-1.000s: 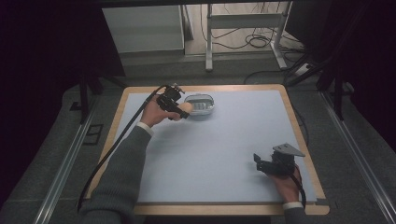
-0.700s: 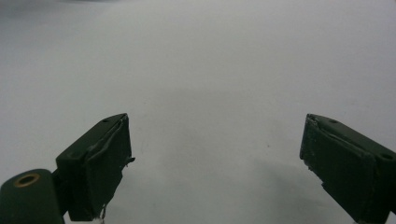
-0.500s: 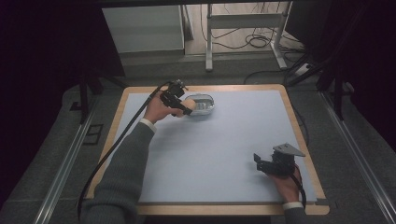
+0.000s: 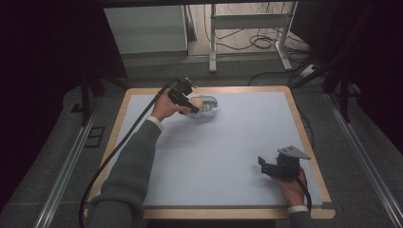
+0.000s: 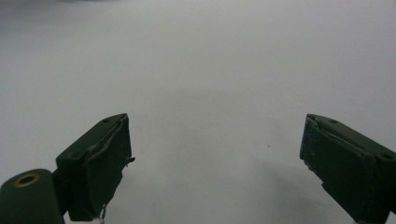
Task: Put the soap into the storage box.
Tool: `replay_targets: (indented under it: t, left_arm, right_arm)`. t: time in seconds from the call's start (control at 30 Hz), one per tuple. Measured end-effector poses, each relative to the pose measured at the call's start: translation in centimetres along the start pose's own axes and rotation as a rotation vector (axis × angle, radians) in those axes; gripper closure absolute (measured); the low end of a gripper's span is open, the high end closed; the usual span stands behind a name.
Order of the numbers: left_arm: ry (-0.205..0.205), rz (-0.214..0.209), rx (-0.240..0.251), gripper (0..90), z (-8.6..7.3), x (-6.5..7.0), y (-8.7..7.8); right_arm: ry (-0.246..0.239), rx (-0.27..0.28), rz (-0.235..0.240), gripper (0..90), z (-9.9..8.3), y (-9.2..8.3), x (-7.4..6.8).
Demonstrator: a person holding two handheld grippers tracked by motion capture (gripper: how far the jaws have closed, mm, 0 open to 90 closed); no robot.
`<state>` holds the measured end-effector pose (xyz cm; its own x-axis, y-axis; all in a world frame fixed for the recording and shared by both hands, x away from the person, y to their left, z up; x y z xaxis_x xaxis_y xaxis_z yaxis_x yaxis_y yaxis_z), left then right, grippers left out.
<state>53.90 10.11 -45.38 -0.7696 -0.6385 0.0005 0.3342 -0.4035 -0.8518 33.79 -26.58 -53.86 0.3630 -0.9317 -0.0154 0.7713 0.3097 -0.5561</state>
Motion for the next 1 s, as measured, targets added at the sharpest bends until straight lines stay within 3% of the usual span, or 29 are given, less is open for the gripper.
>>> replay_targets:
  t: [0.53,1.0]
  left_arm:
    - [0.06,-0.011,-0.041,32.6,2.3,-0.8,2.4]
    - [0.071,-0.028,-0.061,32.3,3.3,-0.9,4.6]
  right_arm:
    - [0.002,-0.001,-0.002,9.1,0.0,0.0,0.0]
    - [0.004,0.0,-0.003,9.0,0.0,0.0,0.0]
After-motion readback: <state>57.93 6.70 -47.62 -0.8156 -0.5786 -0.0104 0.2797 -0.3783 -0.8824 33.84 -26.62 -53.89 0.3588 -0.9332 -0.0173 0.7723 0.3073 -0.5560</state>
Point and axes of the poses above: each handheld gripper's, and its own axes: y roughly forward along the jaws, z roughly out of its top, x roughly to its right, the point moved 2 cm from there along y, roughly forward along the jaws, and after that the axes turned 1 degree about y, right-handed, at the moved point
